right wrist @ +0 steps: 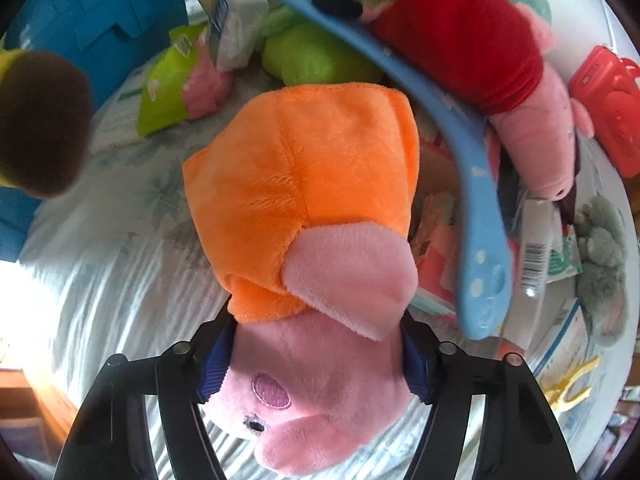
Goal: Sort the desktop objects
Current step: 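Lift the Pikachu with the left tool while the right tool grasps the pink pig plush, then carry both plushes over the blue crate and open both tools to drop them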
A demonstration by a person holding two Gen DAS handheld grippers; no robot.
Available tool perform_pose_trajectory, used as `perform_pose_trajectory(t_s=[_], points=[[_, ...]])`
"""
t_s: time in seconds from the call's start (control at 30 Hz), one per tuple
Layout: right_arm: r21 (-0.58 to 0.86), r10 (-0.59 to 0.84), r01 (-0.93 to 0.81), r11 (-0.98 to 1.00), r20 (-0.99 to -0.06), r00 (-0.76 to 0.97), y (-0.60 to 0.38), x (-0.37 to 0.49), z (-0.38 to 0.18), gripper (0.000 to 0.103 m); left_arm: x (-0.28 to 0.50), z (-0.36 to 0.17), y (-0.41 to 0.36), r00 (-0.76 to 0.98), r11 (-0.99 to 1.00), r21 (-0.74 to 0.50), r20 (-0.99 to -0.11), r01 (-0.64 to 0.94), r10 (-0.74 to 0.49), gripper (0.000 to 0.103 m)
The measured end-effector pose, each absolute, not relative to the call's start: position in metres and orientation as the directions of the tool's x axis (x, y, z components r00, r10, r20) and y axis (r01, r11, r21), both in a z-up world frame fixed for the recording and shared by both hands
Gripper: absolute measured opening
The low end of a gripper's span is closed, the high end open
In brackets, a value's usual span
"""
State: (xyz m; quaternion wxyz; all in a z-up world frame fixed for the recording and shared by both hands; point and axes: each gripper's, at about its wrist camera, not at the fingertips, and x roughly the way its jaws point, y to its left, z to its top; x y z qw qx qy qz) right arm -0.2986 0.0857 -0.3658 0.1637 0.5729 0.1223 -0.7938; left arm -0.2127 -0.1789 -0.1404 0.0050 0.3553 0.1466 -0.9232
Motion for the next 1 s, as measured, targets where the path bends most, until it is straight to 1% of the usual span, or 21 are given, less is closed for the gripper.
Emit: perform_pose_trajectory(t_s=[0.37,0.73,1.0], points=[[-0.042,-0.145,0.415,-0.909,-0.900,-0.410,0.127,-0.274,-0.270,0.068,-0.197,-0.108,-0.154,-0.792,-0.951,-0.286,-0.604,0.117,0.084,0.057],[-0.102,-0.153,0.418,-0.903,-0.832,-0.534,0.161,-0.256,-0.176,0.068,-0.172,-0.055,-0.120,-0.853,-0.939,-0.319,-0.518,0.129,0.059,0.057],[-0.124,-0.187,0.430,-0.894,-0.769,-0.611,0.157,-0.251,-0.118,0.068,-0.155,-0.018,-0.137,-0.898,-0.933,-0.337,-0.438,0.124,0.038,0.057]])
